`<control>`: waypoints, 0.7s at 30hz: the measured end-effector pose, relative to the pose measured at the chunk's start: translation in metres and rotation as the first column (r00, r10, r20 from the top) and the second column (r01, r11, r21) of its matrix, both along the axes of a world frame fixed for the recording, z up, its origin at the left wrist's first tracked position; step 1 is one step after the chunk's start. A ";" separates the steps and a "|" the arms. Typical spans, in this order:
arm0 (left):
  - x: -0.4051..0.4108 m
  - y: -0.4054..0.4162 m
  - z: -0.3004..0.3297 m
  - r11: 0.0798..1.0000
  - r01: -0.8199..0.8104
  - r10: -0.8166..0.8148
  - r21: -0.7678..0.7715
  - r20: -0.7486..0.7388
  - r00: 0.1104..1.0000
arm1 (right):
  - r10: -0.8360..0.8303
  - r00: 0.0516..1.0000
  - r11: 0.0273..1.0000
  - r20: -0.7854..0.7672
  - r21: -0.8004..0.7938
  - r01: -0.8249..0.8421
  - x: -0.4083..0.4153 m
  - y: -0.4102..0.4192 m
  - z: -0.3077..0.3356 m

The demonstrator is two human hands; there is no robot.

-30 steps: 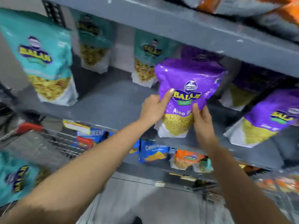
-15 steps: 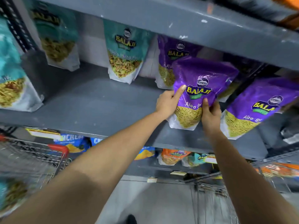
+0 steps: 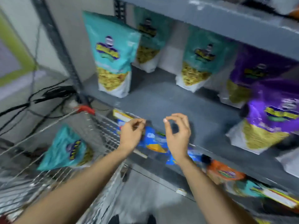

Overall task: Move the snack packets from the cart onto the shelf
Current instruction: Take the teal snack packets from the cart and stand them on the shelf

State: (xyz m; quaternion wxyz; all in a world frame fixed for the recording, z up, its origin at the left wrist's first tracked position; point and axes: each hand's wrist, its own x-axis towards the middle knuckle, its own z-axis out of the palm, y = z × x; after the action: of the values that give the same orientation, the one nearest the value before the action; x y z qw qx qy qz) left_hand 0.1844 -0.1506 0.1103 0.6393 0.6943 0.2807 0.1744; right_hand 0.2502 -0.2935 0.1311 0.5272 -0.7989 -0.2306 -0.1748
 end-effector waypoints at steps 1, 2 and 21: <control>-0.025 0.023 -0.007 0.997 -0.076 0.076 -0.003 -0.035 0.997 | 0.091 0.996 0.995 -0.023 -0.041 -0.092 -0.012 0.025 -0.007; -0.050 0.045 -0.016 0.989 -0.144 0.146 0.032 -0.082 0.986 | 0.177 0.983 0.978 -0.048 -0.100 -0.181 -0.024 0.049 -0.015; -0.207 0.173 -0.231 0.919 -0.391 0.362 -0.040 -0.301 0.882 | 0.283 0.314 0.145 -0.906 -0.283 -0.948 -0.060 0.333 -0.230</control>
State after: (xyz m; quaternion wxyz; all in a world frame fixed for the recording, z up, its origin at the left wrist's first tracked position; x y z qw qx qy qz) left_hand -0.0225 0.0226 -0.1212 0.5793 0.6116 0.5085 0.1784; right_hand 0.1901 0.0396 -0.0988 0.1455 -0.7318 -0.4142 0.5212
